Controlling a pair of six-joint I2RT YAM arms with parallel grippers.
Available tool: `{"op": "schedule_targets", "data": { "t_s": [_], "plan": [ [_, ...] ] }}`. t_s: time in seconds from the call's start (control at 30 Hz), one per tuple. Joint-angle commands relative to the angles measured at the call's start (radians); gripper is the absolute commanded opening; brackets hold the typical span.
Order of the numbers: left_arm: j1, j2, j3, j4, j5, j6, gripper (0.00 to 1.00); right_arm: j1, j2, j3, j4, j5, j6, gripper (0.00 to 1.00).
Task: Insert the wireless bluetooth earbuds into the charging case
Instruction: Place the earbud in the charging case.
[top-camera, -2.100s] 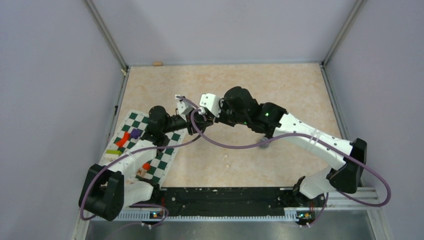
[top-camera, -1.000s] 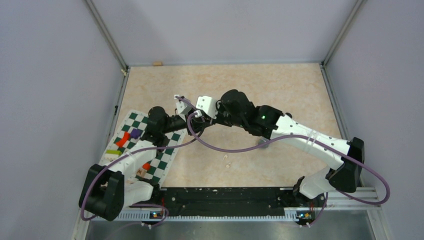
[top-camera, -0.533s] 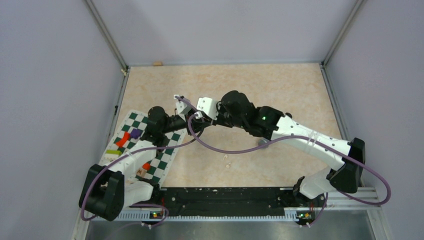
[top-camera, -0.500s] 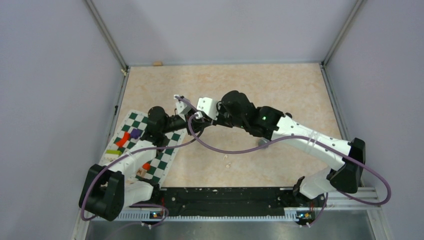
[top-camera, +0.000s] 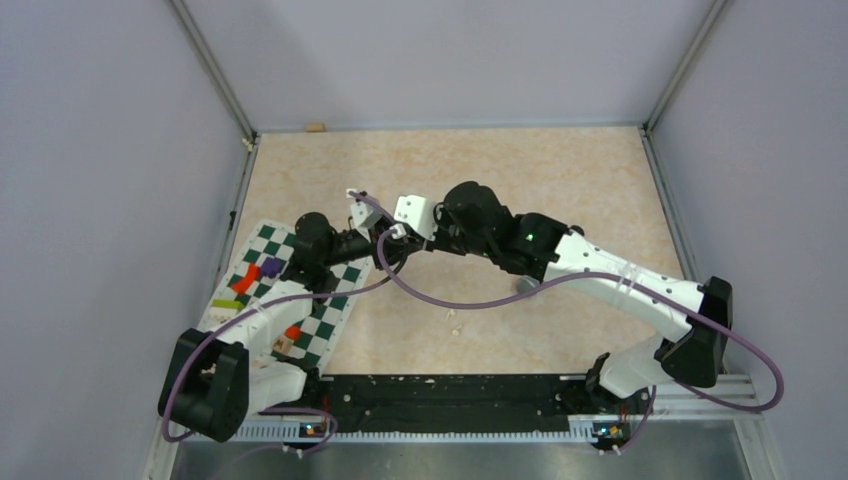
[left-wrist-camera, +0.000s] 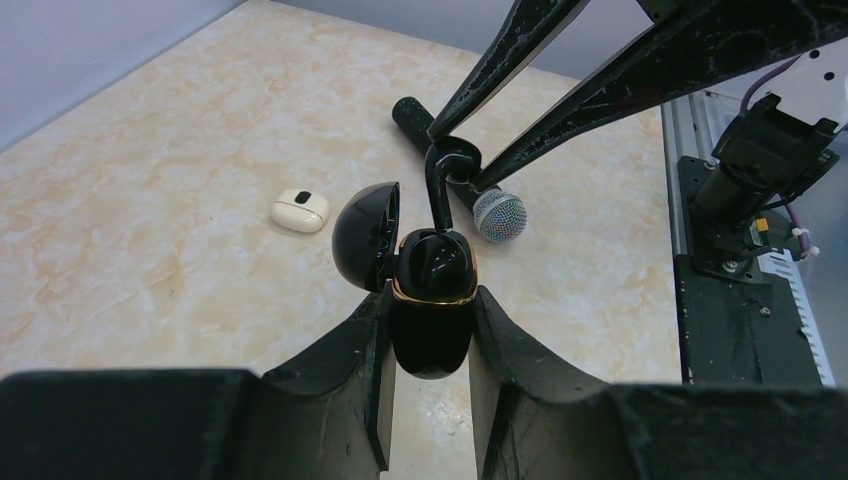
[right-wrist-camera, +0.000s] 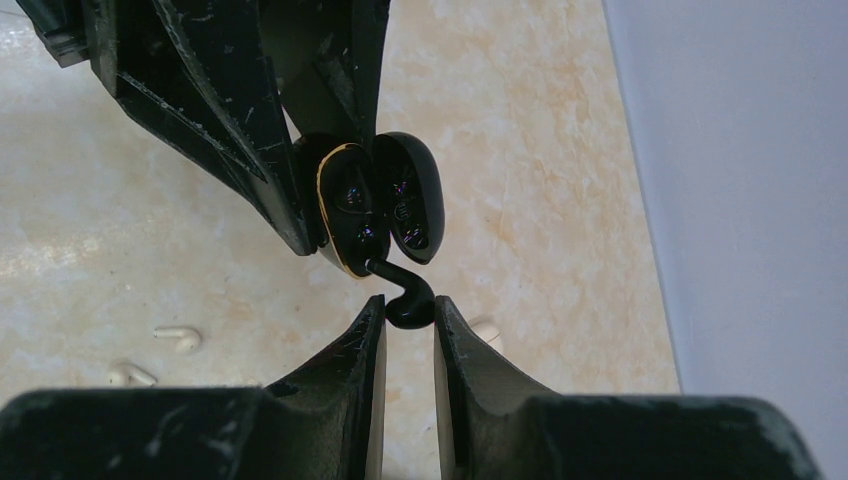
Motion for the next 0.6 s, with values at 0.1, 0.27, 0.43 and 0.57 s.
{"op": "schedule_targets", "data": {
  "t_s": [0.1, 0.27, 0.43, 0.57],
  "plan": [
    [0.004, -0.026, -0.003, 0.063, 0.002, -0.009, 0.0, 0.018, 0.019, 0.018, 0.033, 0.019, 0.005, 0.14],
    [0.004, -0.027, -0.004, 0.067, 0.003, -0.015, 0.0, 0.027, 0.031, 0.014, 0.03, 0.017, 0.0, 0.14],
    [0.004, -0.027, -0.005, 0.07, 0.0, -0.015, 0.0, 0.044, 0.044, 0.023, 0.03, 0.019, 0.0, 0.14],
    [0.004, -0.028, -0.005, 0.07, -0.002, -0.015, 0.0, 0.056, 0.049, 0.018, 0.031, 0.023, -0.005, 0.14]
  ]
}}
